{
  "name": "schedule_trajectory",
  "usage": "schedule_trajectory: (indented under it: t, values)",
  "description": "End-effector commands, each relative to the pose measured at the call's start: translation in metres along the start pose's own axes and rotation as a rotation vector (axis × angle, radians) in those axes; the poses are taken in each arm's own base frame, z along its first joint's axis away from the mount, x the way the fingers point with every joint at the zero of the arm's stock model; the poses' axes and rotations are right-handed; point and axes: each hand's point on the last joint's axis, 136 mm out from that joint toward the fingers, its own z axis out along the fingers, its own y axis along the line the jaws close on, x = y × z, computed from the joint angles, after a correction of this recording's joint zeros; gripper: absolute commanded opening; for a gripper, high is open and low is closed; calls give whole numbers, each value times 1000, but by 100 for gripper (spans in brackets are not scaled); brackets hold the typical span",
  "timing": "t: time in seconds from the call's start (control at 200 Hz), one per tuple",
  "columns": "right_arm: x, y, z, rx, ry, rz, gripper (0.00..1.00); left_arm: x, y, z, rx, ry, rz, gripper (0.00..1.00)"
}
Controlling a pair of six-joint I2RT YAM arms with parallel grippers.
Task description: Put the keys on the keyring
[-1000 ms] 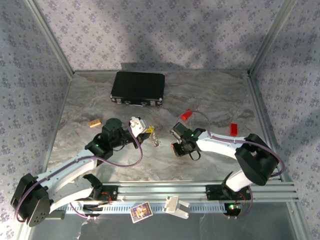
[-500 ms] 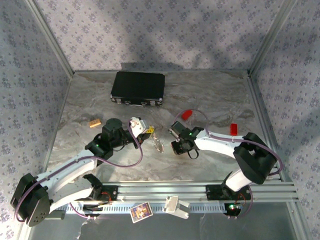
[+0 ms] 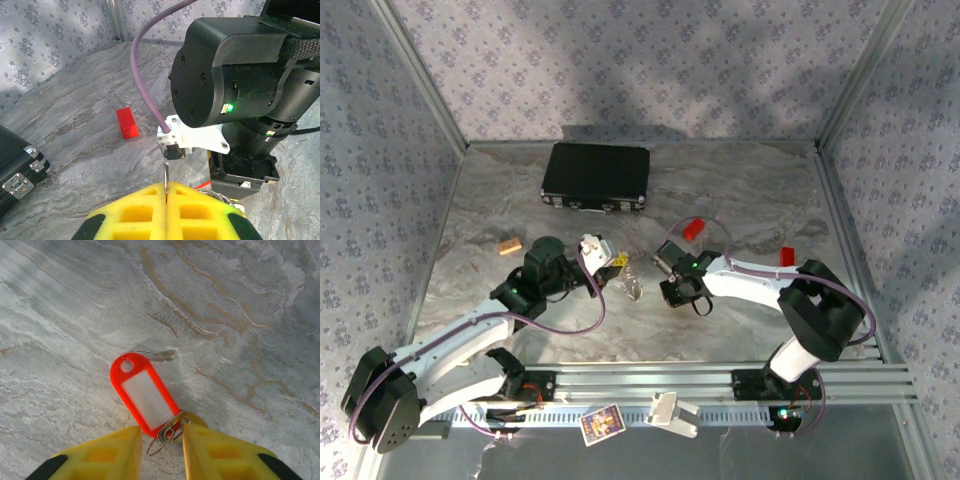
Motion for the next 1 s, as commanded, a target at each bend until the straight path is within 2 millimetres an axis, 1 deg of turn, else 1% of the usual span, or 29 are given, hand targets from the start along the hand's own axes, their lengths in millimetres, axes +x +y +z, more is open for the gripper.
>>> schedule_trajectory:
  t: [0.0,0.2,0.365,0.495,0.685,0.994]
  values:
    - [0,-5,-6,43,6,3,23,-29,0,-2,2,-77,51,0]
    - [1,-7,-8,50,9,-2,13,-28,-1,-2,3,-75,53,0]
    - [1,-6,-9,44,7,-3,9,-27,-1,-3,2,-75,53,0]
    - [2,-4,-6,24,16,8,9,-27,-1,-3,2,-75,54,0]
    - [2,-3,-6,13,16,21,14,-27,-1,-4,3,-75,54,0]
    - [0,-2,-5,-2,17,31,12,-27,-3,-3,10,-73,57,0]
